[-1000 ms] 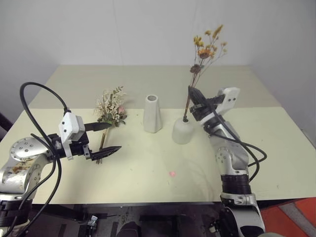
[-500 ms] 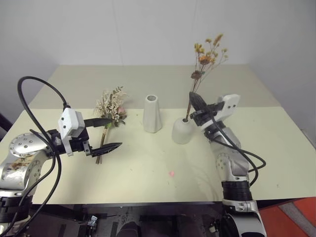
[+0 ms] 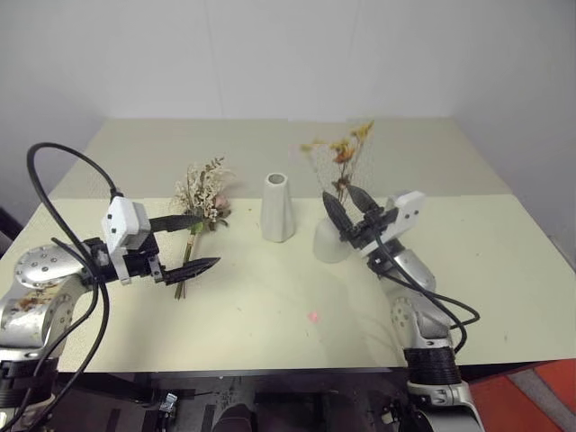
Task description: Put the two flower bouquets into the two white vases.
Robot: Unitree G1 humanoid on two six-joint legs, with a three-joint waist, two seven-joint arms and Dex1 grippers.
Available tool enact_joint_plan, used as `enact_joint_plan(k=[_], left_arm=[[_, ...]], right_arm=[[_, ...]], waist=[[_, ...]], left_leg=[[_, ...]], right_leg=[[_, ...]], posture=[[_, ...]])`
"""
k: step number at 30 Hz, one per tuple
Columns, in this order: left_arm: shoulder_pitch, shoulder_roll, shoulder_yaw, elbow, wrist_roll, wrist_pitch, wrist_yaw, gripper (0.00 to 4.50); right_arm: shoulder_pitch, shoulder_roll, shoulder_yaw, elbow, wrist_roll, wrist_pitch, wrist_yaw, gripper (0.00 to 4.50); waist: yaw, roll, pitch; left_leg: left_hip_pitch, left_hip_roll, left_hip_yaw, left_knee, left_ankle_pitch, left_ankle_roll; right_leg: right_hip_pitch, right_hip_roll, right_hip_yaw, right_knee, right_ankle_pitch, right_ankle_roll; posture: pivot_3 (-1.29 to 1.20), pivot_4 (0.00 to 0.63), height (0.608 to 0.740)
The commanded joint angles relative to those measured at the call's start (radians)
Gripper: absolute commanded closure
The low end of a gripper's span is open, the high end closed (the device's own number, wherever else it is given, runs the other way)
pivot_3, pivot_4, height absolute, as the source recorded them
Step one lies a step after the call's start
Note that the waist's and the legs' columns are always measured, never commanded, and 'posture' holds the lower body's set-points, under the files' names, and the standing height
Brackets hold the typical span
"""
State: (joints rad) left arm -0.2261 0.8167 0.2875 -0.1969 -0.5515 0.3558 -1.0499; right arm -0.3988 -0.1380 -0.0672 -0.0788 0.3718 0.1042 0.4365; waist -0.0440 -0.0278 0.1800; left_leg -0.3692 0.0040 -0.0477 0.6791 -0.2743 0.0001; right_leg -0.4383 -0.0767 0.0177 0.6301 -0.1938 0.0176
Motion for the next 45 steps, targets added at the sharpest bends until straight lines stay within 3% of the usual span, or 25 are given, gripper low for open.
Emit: enact_joint_plan(k=[1,8,11,16,22,32,35,45], left_arm=[[0.047,-0.043,0.067,-0.063,0.041,0.089,0.225,0.00],[0.106,-0.125,0.052,-0.274,0.141,0.474,0.658,0.00],[0.000,-0.174,0.094,-0.265,0.042,0.684,0.726,0.00],[-0.215,-0.182,0.032,-0.153,0.047,0.952,0.799,0.00],[-0.437,-0.164,-0.087,0.126,0.112,1.008,0.801,0.00],[-0.601,-0.133,-0.198,0.437,0.137,0.920,0.641,0.00],[-0.632,-0.149,-0.184,0.551,0.142,0.881,0.612,0.56],[-0.758,-0.172,-0.285,0.841,0.246,0.676,0.478,3.68]], right_arm=[[0.060,-0.066,-0.032,-0.124,0.042,0.039,0.035,0.07],[0.122,-0.364,-0.082,-0.262,0.110,0.340,0.102,0.07],[0.111,-0.507,-0.118,-0.288,0.185,0.457,0.203,0.07],[0.080,-0.693,-0.110,-0.318,0.227,0.511,0.370,0.07],[0.049,-0.741,-0.120,-0.356,0.271,0.562,0.406,0.07],[0.179,-0.735,-0.229,-0.509,0.351,0.639,0.344,0.07],[0.210,-0.717,-0.249,-0.527,0.372,0.645,0.312,0.01],[0.213,-0.718,-0.217,-0.489,0.322,0.617,0.274,0.01]], waist=[[0.002,0.000,0.000],[0.007,-0.001,0.000],[0.012,-0.001,0.001],[0.014,-0.002,0.001],[0.012,-0.004,0.001],[0.031,-0.005,0.002],[0.032,-0.005,0.002],[0.030,-0.006,0.003]], left_leg=[[0.000,0.000,0.000,0.000,0.000,0.000],[0.001,-0.001,0.000,0.001,0.000,0.000],[0.002,0.000,-0.002,0.001,0.000,0.000],[0.002,-0.001,-0.002,0.001,0.000,0.000],[0.002,-0.002,-0.002,0.001,0.000,0.000],[0.001,-0.003,-0.002,0.001,0.000,0.000],[0.001,-0.003,-0.002,0.002,0.000,0.000],[0.000,-0.003,-0.002,0.002,0.000,0.000]], right_leg=[[0.000,0.000,0.000,0.000,0.000,0.000],[0.002,0.000,0.000,0.000,0.000,0.000],[0.003,0.001,-0.001,0.000,0.000,0.001],[0.006,0.000,-0.002,-0.002,0.000,0.001],[0.007,0.000,-0.002,-0.002,0.000,0.001],[0.006,-0.001,-0.002,-0.003,0.000,0.001],[0.006,-0.002,-0.002,-0.003,0.000,0.001],[0.006,-0.002,-0.002,-0.003,0.000,0.001]], posture=[[0.00,0.150,0.740],[0.00,0.150,0.740],[0.00,0.150,0.740],[0.00,0.150,0.740],[0.00,0.150,0.740],[0.00,0.150,0.740],[0.00,0.150,0.740],[0.00,0.150,0.740]])
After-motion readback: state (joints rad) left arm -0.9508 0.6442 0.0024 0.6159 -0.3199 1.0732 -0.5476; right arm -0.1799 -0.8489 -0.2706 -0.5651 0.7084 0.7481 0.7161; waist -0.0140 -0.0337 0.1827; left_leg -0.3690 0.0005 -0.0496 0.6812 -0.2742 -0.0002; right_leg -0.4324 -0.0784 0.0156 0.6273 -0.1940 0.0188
